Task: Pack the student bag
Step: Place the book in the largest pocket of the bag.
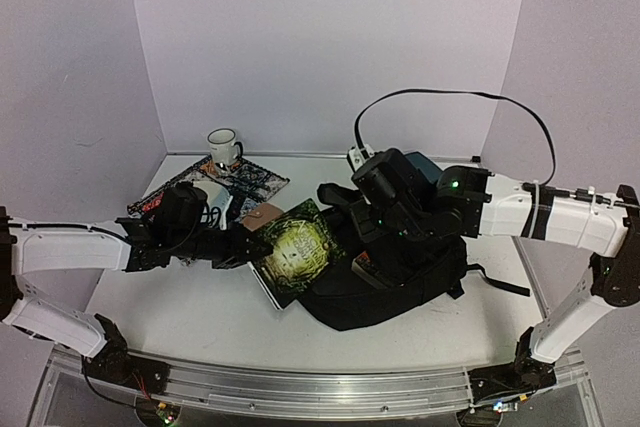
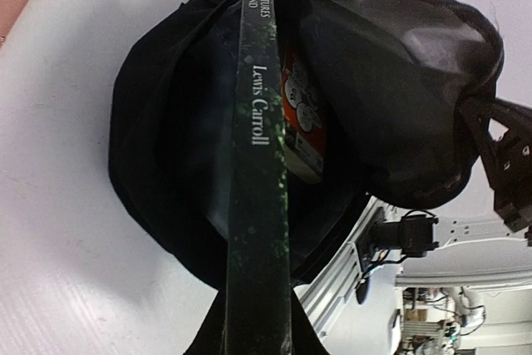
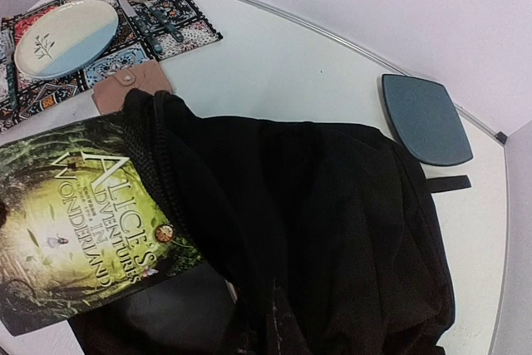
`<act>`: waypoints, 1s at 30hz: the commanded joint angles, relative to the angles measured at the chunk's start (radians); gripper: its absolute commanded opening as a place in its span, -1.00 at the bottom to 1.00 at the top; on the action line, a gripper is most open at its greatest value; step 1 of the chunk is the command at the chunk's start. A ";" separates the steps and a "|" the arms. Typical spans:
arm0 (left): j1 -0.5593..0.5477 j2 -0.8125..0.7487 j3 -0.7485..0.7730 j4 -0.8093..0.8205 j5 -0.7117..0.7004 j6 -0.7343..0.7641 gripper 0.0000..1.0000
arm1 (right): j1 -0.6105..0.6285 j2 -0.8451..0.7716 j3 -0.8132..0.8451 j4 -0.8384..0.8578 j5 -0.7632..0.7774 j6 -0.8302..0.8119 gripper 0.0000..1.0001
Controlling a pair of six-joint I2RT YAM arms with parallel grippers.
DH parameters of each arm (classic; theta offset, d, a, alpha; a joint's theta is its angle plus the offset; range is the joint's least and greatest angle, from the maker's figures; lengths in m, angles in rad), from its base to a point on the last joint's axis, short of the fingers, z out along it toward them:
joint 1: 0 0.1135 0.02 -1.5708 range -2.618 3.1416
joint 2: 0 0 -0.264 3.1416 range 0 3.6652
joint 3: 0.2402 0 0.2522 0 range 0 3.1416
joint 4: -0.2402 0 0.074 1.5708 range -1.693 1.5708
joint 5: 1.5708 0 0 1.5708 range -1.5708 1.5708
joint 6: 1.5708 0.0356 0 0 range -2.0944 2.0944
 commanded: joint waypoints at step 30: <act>-0.119 0.526 0.236 0.684 0.095 -0.443 -1.00 | 0.017 -0.048 -0.047 0.223 -0.163 -0.028 -1.00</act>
